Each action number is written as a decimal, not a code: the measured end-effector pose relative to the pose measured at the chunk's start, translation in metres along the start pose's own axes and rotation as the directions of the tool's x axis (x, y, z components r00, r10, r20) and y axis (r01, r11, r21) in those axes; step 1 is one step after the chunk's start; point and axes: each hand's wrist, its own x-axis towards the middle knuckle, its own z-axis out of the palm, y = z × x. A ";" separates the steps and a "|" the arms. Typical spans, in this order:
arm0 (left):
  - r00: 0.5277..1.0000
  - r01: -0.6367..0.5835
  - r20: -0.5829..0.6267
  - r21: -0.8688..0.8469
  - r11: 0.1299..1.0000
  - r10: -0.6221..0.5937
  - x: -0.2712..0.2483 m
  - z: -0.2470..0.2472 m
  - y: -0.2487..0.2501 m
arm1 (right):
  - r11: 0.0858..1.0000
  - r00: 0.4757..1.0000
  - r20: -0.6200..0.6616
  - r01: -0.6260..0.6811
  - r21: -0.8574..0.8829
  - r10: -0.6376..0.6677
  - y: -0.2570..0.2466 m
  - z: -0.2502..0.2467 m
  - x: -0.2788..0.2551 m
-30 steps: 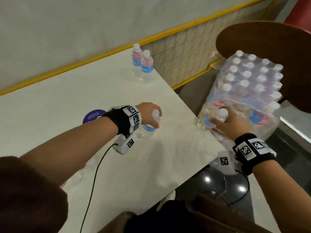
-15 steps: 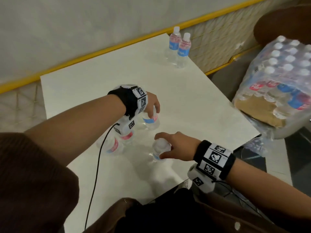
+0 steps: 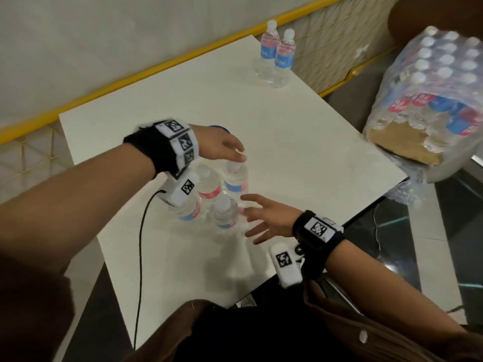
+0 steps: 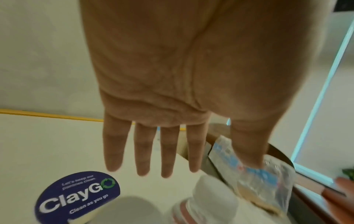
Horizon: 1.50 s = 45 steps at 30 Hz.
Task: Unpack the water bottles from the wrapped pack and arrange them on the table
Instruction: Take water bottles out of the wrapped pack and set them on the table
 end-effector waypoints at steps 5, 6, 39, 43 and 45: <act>0.974 0.176 -0.009 -0.602 0.779 -0.227 -0.025 0.021 -0.053 | 0.762 0.990 0.065 -0.139 0.632 0.127 0.015 -0.018 0.016; 0.962 0.229 0.057 -0.698 0.678 -0.266 -0.028 0.030 -0.063 | 0.733 0.992 0.056 -0.124 0.669 0.116 0.012 -0.018 0.021; 0.999 0.016 0.030 0.184 0.983 -0.021 0.016 -0.024 0.018 | 0.860 0.979 -0.202 0.117 0.496 -0.017 -0.004 -0.115 0.005; 0.996 -0.068 -0.046 0.156 0.985 0.076 0.068 -0.034 0.074 | 0.874 0.929 -0.368 0.211 0.437 -0.041 -0.014 -0.187 -0.021; 0.989 -0.125 -0.059 0.153 0.980 0.135 0.105 -0.032 0.111 | 0.873 0.891 -0.451 0.259 0.413 -0.051 -0.014 -0.224 -0.033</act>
